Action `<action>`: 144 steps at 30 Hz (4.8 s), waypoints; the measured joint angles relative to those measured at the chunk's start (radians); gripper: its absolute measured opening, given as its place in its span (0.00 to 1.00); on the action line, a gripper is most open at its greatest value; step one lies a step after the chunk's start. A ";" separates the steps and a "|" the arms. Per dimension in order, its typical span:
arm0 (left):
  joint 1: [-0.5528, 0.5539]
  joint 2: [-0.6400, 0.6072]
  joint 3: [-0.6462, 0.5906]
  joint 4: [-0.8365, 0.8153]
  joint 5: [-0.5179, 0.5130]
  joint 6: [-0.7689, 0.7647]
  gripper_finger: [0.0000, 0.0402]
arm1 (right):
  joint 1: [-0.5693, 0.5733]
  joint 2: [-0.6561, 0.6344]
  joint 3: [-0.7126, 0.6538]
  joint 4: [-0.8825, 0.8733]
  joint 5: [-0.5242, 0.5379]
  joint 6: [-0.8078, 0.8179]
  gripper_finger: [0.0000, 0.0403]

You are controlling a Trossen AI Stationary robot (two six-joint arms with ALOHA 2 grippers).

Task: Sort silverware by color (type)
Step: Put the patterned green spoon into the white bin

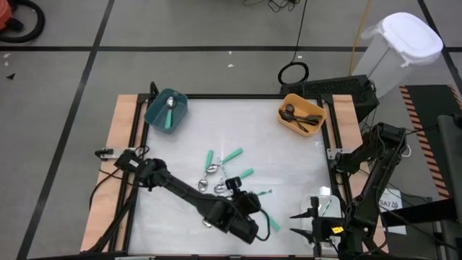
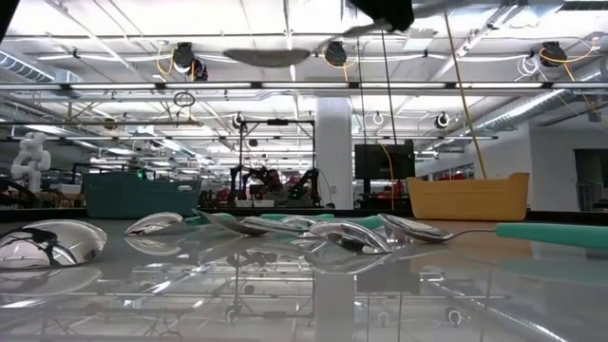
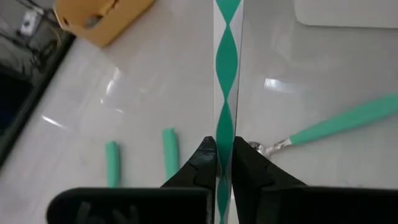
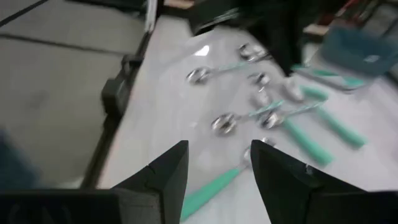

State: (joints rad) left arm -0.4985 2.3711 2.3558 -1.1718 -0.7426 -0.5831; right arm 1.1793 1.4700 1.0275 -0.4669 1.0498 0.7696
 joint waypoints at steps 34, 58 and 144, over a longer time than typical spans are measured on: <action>-0.182 -0.062 -0.011 0.204 -0.487 0.022 0.06 | -0.126 -0.003 0.134 0.340 0.055 -0.412 0.42; -0.152 0.091 -0.011 0.547 -0.806 0.050 0.06 | -0.266 0.029 0.134 0.347 0.253 -0.429 0.42; -0.118 0.064 0.000 0.535 -0.319 0.195 0.44 | 0.126 -0.335 0.031 -0.596 -0.410 0.726 0.14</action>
State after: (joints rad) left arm -0.6167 2.4355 2.3562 -0.6369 -1.0612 -0.3878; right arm 1.3052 1.1351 1.0581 -1.0630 0.6396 1.4951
